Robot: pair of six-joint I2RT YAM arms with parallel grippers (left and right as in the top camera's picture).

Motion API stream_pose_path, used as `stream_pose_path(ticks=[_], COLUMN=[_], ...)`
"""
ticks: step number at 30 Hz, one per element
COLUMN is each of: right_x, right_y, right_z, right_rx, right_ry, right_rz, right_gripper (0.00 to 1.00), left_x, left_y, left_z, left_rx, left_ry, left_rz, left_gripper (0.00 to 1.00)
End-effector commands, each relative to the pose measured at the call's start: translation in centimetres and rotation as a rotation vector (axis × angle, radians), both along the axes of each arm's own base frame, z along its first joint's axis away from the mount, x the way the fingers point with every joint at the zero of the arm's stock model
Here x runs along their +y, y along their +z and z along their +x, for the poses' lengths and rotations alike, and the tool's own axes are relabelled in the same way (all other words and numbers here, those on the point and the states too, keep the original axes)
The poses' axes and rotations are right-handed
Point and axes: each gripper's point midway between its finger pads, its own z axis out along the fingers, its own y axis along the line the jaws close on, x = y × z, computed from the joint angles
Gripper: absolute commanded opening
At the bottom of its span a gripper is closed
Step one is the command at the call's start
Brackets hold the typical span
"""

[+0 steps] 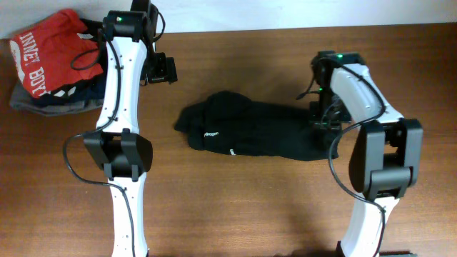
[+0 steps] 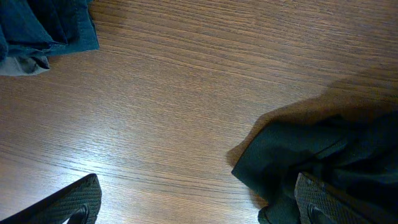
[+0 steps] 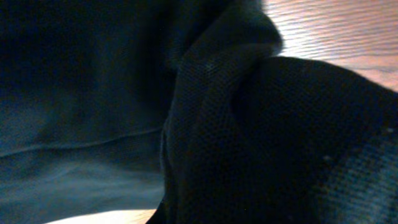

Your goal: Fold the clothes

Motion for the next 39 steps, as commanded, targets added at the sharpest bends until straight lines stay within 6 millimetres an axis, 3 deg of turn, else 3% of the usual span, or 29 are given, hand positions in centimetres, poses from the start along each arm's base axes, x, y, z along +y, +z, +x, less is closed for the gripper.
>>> stream_pose_path(ticks=[1,4,9,19,23,37,39], right_x=[2.0,3.4,3.6,0.1,-0.1,5.0,5.7], right_y=[-0.1,-0.2,-0.2,2.6,4.2,2.4,2.2], right_z=[0.6,0.8,0.9,1.3,1.4,1.9,1.9], right_rx=[-0.018,-0.028,-0.036,-0.057,-0.06,-0.078,-0.082], right_ry=[0.036,0.055,0.055,-0.01,-0.007,0.03,0.04], right_rz=[0.007,0.034,0.029,-0.147,-0.16,0.021,0.036], right_gripper=[0.04,0.04,0.04,0.04,0.04,0.05,0.12], left_x=[0.0,0.0,0.0,0.0,0.0,0.0,0.0], left_y=[0.8,0.8,0.8,0.8,0.8,0.8,0.8], left_z=[0.0,0.0,0.0,0.0,0.0,0.0,0.0], left_rx=[-0.018,-0.018,-0.018,-0.017,-0.017,-0.018,-0.017], left_ry=[-0.003,-0.003,-0.003,-0.003,-0.003,-0.003,-0.003], left_rz=[-0.008,-0.008,-0.008,-0.008,-0.008,-0.009,-0.009], left_gripper=[0.99,0.99,0.99,0.99,0.99,0.99,0.99])
